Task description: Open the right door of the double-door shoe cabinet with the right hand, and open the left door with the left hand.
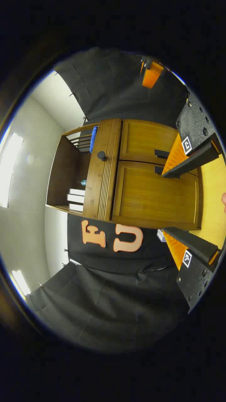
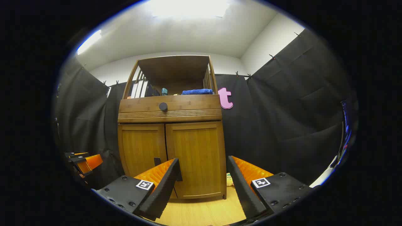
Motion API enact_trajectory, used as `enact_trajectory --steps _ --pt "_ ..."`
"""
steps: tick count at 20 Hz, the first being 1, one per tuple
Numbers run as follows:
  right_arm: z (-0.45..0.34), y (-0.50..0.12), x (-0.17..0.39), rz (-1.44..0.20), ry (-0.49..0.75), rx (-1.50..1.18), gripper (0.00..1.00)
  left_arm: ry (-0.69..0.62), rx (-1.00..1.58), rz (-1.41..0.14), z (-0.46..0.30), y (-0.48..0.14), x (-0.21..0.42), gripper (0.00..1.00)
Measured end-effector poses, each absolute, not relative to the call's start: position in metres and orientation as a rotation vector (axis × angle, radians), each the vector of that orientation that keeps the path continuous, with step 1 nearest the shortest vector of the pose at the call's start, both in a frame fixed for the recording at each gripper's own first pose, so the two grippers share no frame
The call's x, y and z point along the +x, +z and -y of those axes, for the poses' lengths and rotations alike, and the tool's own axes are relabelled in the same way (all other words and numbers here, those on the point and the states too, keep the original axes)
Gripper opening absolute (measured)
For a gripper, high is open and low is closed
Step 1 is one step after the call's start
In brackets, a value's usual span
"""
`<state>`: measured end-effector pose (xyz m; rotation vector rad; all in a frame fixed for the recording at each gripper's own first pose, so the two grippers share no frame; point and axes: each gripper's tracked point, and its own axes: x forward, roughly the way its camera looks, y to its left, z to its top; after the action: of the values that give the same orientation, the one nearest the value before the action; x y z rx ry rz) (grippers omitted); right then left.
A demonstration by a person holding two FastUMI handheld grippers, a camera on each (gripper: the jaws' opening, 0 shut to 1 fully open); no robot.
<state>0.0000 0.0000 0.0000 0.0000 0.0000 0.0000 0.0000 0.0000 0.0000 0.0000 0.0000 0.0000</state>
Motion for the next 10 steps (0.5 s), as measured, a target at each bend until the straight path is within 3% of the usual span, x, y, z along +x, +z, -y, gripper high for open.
enact_trajectory --steps 1,10 --pt "-0.0009 -0.0012 -0.0008 -0.002 -0.001 -0.001 0.98 -0.001 -0.001 0.002 0.0002 0.001 -0.0003 0.94" --pt "-0.0011 -0.0088 -0.0096 -0.013 -0.01 0.0 1.0 -0.005 0.0 0.001 0.0006 0.0022 -0.0059 0.94"
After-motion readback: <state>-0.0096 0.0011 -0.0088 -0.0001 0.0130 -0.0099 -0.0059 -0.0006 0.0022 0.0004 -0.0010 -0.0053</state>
